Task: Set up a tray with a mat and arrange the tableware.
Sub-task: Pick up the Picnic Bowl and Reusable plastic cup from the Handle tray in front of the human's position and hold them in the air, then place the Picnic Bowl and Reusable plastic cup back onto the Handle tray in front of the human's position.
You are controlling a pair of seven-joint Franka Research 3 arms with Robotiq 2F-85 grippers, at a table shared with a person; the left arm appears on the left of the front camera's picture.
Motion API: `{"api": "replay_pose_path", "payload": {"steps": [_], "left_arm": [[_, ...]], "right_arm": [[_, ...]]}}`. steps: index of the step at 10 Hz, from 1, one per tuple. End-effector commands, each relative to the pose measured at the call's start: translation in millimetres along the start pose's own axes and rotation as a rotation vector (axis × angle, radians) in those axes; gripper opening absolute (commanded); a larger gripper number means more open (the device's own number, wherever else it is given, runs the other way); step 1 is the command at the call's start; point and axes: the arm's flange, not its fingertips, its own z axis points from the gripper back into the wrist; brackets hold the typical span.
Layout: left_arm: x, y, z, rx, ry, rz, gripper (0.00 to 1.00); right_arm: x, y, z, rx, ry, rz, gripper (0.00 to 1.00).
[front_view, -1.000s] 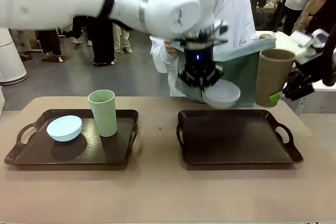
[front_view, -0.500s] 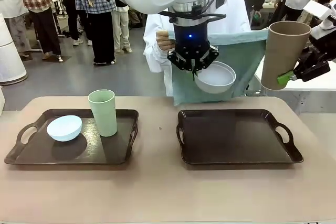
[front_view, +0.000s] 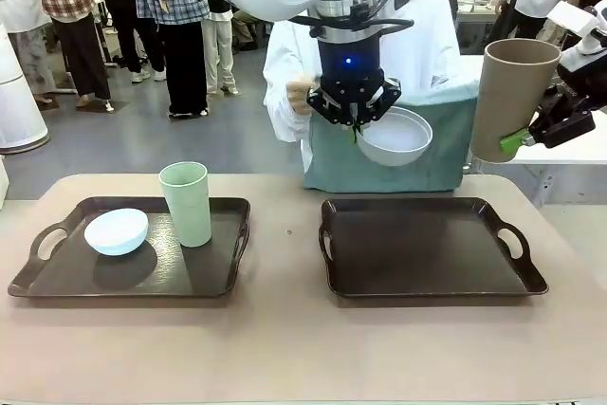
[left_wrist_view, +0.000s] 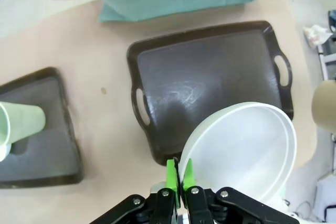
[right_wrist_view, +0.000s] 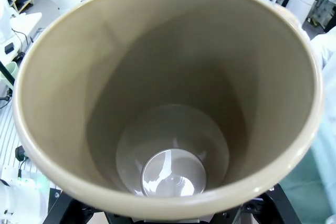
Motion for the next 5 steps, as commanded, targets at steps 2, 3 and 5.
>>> {"api": "replay_pose_path", "payload": {"steps": [2, 3, 5], "left_arm": [[1.8, 0.6, 0.6, 0.003, -0.005, -0.007, 0.01], [1.8, 0.6, 0.6, 0.003, -0.005, -0.007, 0.01], [1.8, 0.6, 0.6, 0.003, -0.005, -0.007, 0.01]], "right_arm": [[-1.1, -0.4, -1.2, 0.002, 0.007, 0.000, 0.00], [-1.1, -0.4, -1.2, 0.002, 0.007, 0.000, 0.00], [-1.1, -0.4, -1.2, 0.002, 0.007, 0.000, 0.00]]}}
